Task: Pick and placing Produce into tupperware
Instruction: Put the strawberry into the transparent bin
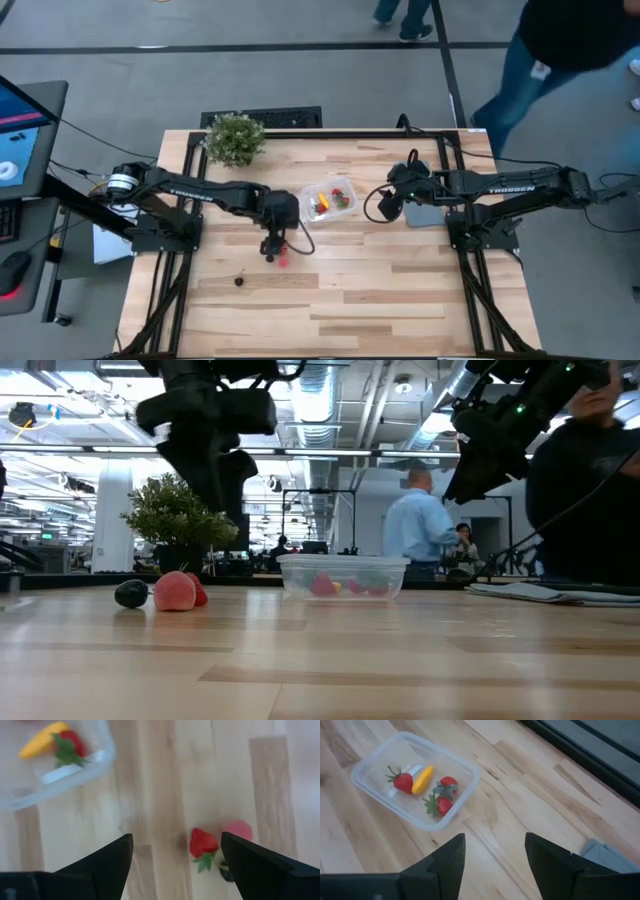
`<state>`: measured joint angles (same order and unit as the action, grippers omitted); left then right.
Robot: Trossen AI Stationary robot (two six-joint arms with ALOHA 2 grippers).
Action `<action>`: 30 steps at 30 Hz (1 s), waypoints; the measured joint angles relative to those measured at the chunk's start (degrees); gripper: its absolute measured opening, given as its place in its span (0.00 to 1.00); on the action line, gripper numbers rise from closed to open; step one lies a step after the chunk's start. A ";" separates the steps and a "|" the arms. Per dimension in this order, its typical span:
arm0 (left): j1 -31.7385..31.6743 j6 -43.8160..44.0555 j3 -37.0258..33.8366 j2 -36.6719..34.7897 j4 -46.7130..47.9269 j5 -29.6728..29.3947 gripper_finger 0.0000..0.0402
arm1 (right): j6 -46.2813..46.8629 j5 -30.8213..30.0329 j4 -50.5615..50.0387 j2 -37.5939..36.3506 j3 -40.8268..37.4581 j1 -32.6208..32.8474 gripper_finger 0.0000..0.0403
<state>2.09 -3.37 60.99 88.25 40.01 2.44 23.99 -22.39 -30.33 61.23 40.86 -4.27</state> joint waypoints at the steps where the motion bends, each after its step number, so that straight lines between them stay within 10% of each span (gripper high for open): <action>1: 0.52 -0.55 -0.35 0.00 -0.04 -0.09 0.73 | 0.00 0.00 0.02 -0.02 0.00 0.00 0.57; 30: 5.03 6.59 -0.30 9.48 0.15 0.33 0.73 | 0.03 0.00 2.54 -0.02 0.02 0.00 0.57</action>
<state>7.11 3.22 60.69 97.72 40.15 2.77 24.01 -22.39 -27.79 61.21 40.88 -4.27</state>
